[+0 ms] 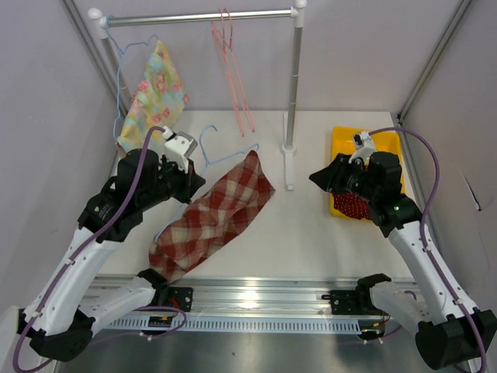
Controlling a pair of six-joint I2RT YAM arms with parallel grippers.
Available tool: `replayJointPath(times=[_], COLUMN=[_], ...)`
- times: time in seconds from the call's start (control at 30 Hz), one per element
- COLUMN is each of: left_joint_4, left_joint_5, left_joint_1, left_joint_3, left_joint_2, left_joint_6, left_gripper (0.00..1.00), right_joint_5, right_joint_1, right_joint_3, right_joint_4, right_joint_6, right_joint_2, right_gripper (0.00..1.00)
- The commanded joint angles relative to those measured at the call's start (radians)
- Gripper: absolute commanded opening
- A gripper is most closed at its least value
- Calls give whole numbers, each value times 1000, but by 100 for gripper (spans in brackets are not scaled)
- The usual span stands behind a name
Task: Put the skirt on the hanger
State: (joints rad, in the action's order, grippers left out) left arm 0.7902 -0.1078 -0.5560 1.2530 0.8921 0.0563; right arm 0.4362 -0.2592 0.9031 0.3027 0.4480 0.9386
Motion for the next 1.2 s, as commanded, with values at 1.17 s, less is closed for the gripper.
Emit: replayJointPath(times=[1.17], left_joint_4=[-37], left_joint_5=[-94], left_joint_1=[455], left_joint_3=[1008], left_joint_2=[674], left_joint_6=[143], left_gripper=[0], right_joint_5=[35], right_joint_1=[2], right_joint_3=[270], right_joint_4=[231], right_joint_6=[-45], right_joint_2=[-4], right_gripper=[33])
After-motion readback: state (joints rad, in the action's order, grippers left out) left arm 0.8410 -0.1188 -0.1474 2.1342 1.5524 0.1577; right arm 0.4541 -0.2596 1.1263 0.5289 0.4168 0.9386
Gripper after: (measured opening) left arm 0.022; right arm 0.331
